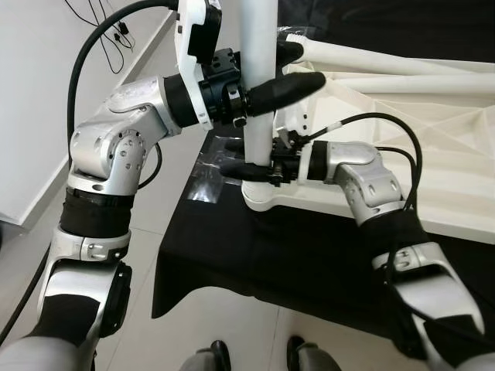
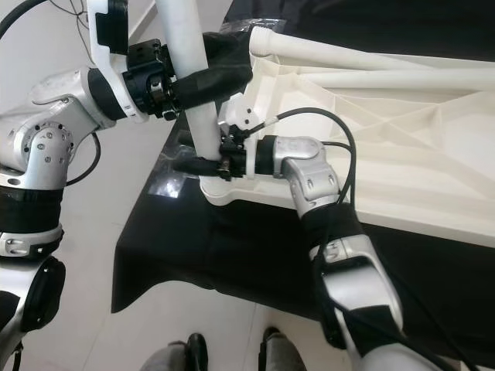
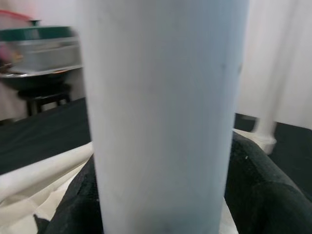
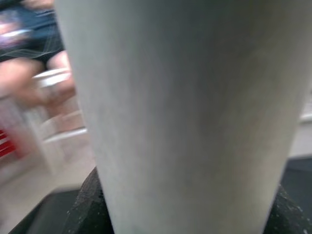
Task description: Building children table
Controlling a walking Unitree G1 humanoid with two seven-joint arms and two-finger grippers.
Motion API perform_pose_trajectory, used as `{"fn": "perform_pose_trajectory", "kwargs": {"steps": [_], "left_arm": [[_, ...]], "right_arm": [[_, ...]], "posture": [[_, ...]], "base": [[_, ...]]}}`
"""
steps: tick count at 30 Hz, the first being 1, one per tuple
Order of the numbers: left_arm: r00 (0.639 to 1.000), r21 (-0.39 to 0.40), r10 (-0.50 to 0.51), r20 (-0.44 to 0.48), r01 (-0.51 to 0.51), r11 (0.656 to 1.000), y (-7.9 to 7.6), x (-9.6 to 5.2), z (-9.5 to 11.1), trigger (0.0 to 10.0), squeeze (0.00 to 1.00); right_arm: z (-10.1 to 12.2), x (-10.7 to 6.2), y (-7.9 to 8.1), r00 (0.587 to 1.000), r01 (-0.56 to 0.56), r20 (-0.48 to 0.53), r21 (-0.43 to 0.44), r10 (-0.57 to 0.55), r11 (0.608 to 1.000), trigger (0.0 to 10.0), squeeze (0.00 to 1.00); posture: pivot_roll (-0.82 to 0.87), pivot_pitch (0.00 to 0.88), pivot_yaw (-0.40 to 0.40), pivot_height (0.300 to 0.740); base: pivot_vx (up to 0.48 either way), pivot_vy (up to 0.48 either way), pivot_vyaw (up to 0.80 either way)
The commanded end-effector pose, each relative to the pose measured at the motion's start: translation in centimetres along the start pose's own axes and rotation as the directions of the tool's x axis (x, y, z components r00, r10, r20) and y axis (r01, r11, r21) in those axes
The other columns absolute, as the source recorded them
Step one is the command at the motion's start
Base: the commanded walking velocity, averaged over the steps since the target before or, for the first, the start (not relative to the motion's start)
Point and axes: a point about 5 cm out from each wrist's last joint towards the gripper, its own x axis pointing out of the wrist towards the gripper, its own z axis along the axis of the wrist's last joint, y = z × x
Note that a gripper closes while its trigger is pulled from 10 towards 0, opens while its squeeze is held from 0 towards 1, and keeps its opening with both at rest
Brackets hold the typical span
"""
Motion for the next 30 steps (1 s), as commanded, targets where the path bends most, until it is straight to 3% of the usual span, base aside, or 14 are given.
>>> {"fn": "perform_pose_trajectory", "kwargs": {"steps": [1,3,4,5,6,14,15,16,24,30], "left_arm": [[0.993,-0.039,-0.12,-0.014,0.119,0.992,-2.1,2.0,-0.9,10.0,0.0],[0.993,-0.039,-0.12,-0.014,0.119,0.992,-2.1,2.0,-0.9,10.0,0.0],[0.995,-0.039,-0.099,-0.016,0.099,0.994,-1.9,1.9,-0.8,10.0,0.0],[0.996,-0.038,-0.087,-0.025,0.086,0.996,-1.6,1.7,-0.9,10.0,0.0],[0.996,-0.036,-0.082,-0.033,0.081,0.996,-1.4,1.6,-0.9,10.0,0.0],[0.995,-0.027,-0.097,-0.038,0.096,0.995,-1.3,1.7,-0.7,9.5,0.0],[0.995,-0.024,-0.097,-0.036,0.096,0.995,-1.3,1.7,-0.6,1.3,0.0],[0.994,-0.02,-0.1,-0.035,0.099,0.995,-1.3,1.7,-0.6,0.0,0.0],[0.993,-0.014,-0.112,-0.034,0.111,0.994,-1.5,1.7,-0.4,0.0,0.0],[0.992,-0.009,-0.121,-0.029,0.121,0.993,-1.5,1.7,-0.2,0.0,0.0]], "right_arm": [[-4.9,1.2,2.5,0.938,0.291,-0.227,0.105,-0.262,0.951,0.0,0.0],[-4.9,1.2,2.5,0.938,0.291,-0.227,0.105,-0.262,0.951,0.0,0.0],[-6.2,0.7,3.6,0.875,0.443,-0.276,0.127,-0.398,0.887,0.0,0.0],[-6.7,0.5,5.1,0.846,0.505,-0.278,0.139,-0.456,0.852,0.0,0.0],[-6.7,0.4,6.0,0.841,0.518,-0.266,0.148,-0.471,0.842,0.0,0.0],[-5.7,1.3,6.3,0.854,0.51,-0.197,0.138,-0.481,0.849,0.0,0.0],[-5.5,1.6,6.4,0.857,0.507,-0.186,0.132,-0.481,0.852,0.0,0.0],[-5.3,1.7,6.5,0.862,0.5,-0.167,0.119,-0.479,0.858,0.0,0.0],[-3.7,1.9,7.7,0.857,0.515,-0.059,0.081,-0.512,0.853,0.0,0.0],[-3.0,2.2,8.7,0.888,0.458,0.019,0.056,-0.46,0.887,0.0,0.0]], "posture": [[-0.02,0.316,0.086,0.74],[-0.02,0.316,0.086,0.74],[-0.02,0.316,0.086,0.74],[-0.01,0.323,0.088,0.74],[-0.01,0.325,0.09,0.74],[0.0,0.315,0.093,0.74],[0.0,0.315,0.093,0.74],[0.0,0.316,0.096,0.74],[0.0,0.313,0.1,0.74],[0.01,0.309,0.104,0.74]], "base": [[0.0,0.0,0.0],[0.0,0.0,0.0],[0.0,0.0,0.0],[0.0,0.0,0.0],[0.0,0.0,0.0],[0.0,0.0,0.0],[0.0,0.0,0.0],[0.0,0.0,0.0],[0.0,0.0,0.0],[0.0,0.0,0.0]]}}
